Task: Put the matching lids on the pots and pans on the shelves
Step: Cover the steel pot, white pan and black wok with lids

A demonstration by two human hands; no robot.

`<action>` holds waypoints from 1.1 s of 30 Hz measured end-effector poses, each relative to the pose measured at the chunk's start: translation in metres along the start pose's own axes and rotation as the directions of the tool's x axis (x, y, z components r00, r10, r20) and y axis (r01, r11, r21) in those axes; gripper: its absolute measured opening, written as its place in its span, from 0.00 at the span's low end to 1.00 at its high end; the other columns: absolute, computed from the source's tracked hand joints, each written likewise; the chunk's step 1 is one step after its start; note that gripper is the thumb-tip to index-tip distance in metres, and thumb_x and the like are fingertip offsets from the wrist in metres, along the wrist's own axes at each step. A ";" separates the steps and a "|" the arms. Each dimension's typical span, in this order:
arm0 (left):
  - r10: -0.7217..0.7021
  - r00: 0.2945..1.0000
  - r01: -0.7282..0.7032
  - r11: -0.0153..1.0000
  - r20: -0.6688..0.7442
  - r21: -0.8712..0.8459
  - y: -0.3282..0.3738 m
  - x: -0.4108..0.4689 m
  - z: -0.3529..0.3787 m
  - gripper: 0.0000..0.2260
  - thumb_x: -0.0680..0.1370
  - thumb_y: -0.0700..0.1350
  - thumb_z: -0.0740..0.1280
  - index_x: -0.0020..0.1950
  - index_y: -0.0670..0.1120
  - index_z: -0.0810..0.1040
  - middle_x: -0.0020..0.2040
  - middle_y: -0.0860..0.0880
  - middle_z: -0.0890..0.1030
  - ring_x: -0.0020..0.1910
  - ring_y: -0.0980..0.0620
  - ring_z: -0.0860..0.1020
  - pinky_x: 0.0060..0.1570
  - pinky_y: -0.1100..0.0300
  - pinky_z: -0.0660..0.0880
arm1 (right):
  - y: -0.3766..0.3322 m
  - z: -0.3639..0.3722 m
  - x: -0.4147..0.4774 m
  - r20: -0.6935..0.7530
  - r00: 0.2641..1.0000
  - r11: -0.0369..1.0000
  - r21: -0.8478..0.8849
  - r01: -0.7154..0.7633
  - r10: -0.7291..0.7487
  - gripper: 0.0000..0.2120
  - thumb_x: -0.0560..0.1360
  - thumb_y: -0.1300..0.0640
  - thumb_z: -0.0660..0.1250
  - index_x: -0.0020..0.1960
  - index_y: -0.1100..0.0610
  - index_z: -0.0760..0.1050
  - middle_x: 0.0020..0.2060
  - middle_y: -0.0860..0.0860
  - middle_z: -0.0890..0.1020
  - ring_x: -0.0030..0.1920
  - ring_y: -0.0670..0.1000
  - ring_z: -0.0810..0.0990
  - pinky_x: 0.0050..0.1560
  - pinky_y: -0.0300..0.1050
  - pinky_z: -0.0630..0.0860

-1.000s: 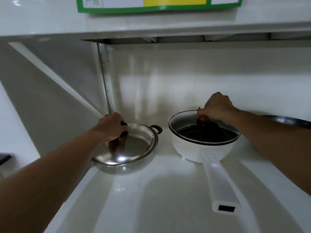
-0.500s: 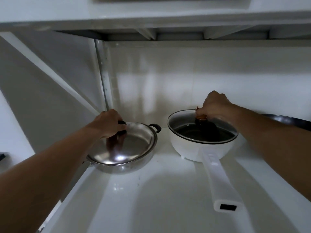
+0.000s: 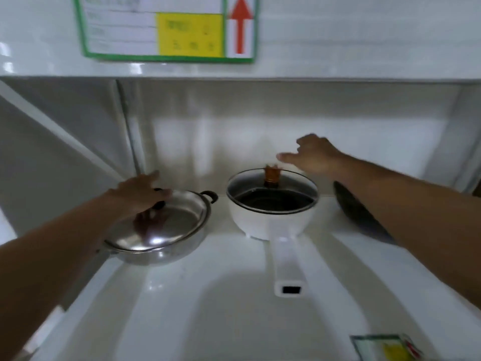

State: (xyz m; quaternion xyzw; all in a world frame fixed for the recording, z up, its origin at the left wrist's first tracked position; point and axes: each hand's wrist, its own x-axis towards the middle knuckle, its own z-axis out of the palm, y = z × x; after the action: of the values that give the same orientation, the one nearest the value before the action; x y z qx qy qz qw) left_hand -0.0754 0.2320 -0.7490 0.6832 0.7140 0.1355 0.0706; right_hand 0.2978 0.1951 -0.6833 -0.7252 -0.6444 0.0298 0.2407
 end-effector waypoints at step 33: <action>0.361 0.581 0.786 -0.016 0.730 -0.618 0.472 -0.329 0.152 0.18 0.82 0.51 0.59 0.63 0.37 0.70 0.35 0.44 0.72 0.28 0.50 0.70 0.21 0.66 0.71 | 0.417 -0.168 -0.246 -0.157 0.823 0.832 -0.019 -0.555 0.546 0.10 0.77 0.56 0.68 0.55 0.47 0.84 0.48 0.57 0.83 0.36 0.58 0.80 0.35 0.45 0.75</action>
State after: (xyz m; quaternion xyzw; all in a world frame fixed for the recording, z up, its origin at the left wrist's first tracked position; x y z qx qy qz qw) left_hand 0.4379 -0.0664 -0.7843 0.2586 0.4090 0.2691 0.8327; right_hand 0.7001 -0.1126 -0.7621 -0.8876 -0.3893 0.0247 0.2448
